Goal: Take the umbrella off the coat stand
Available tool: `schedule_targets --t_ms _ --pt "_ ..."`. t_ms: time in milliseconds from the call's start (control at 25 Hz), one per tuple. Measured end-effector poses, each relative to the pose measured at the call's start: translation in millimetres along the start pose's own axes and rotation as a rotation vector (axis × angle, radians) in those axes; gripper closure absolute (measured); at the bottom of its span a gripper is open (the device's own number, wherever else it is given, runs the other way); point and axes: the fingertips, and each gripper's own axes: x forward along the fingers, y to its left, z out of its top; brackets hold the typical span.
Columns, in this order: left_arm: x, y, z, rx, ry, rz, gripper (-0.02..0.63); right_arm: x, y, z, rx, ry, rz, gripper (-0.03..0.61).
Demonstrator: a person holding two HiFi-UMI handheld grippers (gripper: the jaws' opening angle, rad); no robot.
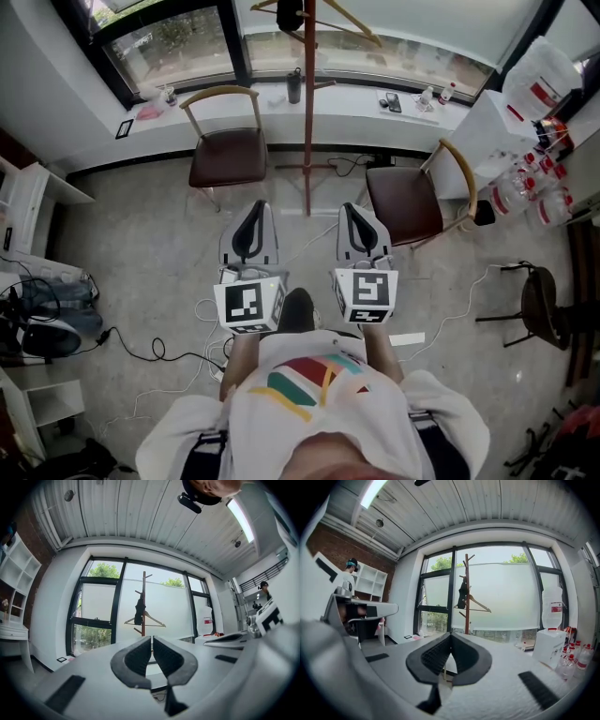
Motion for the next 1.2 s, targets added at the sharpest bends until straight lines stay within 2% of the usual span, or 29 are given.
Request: schedule_targets --t_ms 240,560,800,1000,1200 --pt "16.9 6.6 -1.8 -0.010 -0.012 0.021 0.601 12.1 -15.5 0.5 -0.005 -0.004 -0.003 0.578" --pt "68.7 22.9 -10.3 -0.035 -0.047 0.013 0.601 55.8 -36.8 -0.9 -0.054 0.002 -0.020 0.578" --pt "115.6 36.8 -12.6 -0.047 -0.056 -0.001 0.601 103.7 -48.4 2.0 -0.053 0.006 -0.025 0.578" --pt "159.5 51.6 -23.7 -0.051 -0.032 -0.016 0.601 149.8 -51.4 0.6 -0.053 0.021 -0.013 0.578" --pt "213.8 70.7 -16.7 -0.050 -0.037 -0.033 0.601 201.0 -63.7 16.0 -0.047 0.014 -0.020 0.578"
